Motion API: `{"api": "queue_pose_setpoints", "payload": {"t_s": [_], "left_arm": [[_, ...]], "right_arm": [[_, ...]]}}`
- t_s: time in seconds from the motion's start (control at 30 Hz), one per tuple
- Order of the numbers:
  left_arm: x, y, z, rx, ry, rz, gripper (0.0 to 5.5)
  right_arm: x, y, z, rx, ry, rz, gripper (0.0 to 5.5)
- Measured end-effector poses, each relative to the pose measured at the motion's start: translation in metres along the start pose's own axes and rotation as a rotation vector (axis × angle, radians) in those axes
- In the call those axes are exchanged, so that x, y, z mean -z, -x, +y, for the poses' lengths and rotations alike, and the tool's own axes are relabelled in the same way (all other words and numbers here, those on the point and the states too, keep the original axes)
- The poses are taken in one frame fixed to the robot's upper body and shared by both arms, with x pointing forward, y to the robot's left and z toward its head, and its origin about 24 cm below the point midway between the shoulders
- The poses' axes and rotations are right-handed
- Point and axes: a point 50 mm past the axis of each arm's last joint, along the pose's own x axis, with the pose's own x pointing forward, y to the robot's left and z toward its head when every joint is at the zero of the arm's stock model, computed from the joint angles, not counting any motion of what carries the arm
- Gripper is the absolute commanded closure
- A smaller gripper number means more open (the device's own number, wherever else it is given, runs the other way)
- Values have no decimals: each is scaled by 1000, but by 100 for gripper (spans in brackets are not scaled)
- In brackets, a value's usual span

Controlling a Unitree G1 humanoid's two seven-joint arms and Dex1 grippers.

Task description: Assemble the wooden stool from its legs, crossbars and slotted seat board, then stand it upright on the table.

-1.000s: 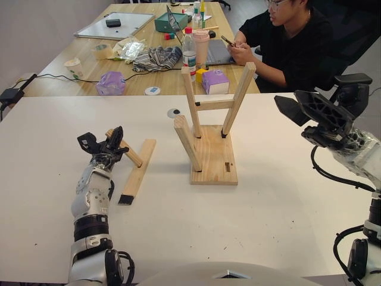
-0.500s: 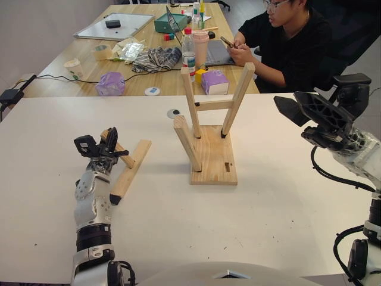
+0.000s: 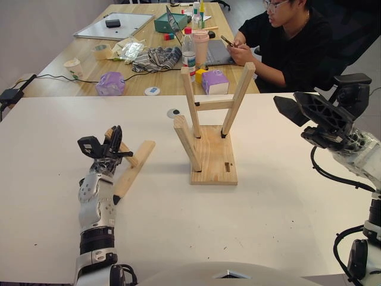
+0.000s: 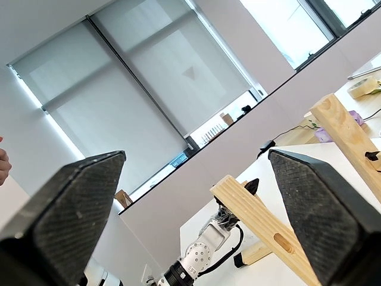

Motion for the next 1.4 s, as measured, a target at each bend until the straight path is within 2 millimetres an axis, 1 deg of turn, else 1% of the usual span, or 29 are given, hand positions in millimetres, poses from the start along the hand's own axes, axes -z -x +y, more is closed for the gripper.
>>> {"api": "queue_pose_setpoints", "payload": {"t_s": [0.3, 0.43, 0.63, 0.7, 0.8, 0.87, 0.93, 1.17, 1.4], "left_arm": [[5, 3, 2, 18, -44, 11, 512], [3, 6, 12, -31, -28, -1, 512], [6, 3, 17, -41, -26, 3, 512], [7, 3, 17, -13, -71, -6, 512], [11, 3, 10, 75, -172, -4, 512], [17, 7, 8, 114, -217, 15, 512], [19, 9, 7, 138, -251, 6, 512], [28, 16, 11, 161, -280, 2, 512], [34, 27, 21, 144, -260, -30, 512]], "right_arm": [[0, -1, 1, 2, 10, 6, 107], [1, -2, 2, -2, 17, 12, 107], [1, -2, 2, -1, 18, 12, 107], [1, -2, 2, -1, 19, 11, 107], [1, -2, 2, 0, 18, 12, 107], [1, -2, 2, 1, 18, 12, 107], [2, -3, 2, 5, 16, 15, 107], [3, -4, 1, 6, 11, 21, 107], [4, -5, 0, 7, 7, 25, 107]]}}
